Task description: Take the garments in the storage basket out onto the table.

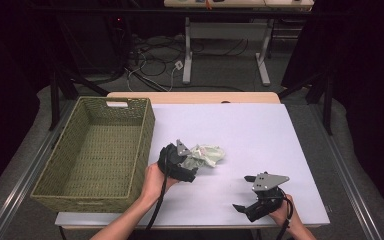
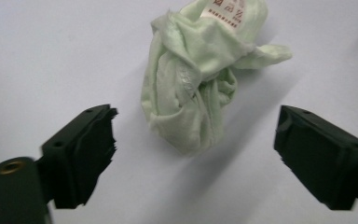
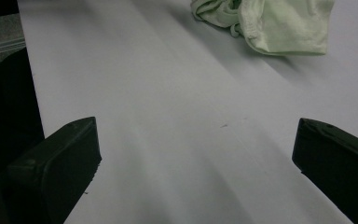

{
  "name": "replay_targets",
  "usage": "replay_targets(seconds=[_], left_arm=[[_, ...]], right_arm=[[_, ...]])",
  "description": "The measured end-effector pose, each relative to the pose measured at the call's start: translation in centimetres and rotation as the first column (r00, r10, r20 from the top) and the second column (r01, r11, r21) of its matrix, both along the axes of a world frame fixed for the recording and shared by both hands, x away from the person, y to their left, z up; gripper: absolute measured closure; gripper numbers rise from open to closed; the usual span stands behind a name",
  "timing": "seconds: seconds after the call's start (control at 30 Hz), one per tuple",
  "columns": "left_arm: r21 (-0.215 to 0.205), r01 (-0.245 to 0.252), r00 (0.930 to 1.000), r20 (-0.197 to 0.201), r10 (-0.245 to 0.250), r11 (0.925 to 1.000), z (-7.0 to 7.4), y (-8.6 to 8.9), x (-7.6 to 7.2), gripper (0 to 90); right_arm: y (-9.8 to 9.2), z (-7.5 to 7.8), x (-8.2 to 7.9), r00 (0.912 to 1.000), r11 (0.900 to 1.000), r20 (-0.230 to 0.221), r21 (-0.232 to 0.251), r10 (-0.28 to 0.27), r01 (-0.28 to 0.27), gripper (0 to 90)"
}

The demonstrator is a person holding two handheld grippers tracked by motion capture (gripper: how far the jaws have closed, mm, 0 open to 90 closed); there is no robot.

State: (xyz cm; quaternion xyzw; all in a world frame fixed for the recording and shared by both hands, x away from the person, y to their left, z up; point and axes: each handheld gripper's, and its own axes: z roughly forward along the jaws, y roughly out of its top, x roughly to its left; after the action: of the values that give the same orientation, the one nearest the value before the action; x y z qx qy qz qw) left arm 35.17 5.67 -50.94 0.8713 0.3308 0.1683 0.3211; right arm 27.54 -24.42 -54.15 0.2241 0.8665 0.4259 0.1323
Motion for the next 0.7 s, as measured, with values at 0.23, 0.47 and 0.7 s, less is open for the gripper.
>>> replay_targets(seconds=[0.23,0.47,0.7], left_arm=[[-0.023,0.043,0.9989,0.019,-0.043,0.9988,1.7,1.0,-2.1,0.0],[-0.036,0.065,0.9971,0.042,-0.063,0.9973,3.0,2.0,-3.9,0.0],[-0.025,0.081,0.995,0.061,-0.08,0.9964,3.8,2.8,-5.6,0.0]], right_arm=[[0.0,0.0,0.0,1.0,1.0,0.002,0.002,0.001,-0.001,0.5],[0.0,0.0,0.0,1.0,1.0,0.003,0.0,0.002,-0.002,0.5],[0.0,0.0,0.0,1.0,1.0,0.006,0.001,-0.002,0.002,0.5]])
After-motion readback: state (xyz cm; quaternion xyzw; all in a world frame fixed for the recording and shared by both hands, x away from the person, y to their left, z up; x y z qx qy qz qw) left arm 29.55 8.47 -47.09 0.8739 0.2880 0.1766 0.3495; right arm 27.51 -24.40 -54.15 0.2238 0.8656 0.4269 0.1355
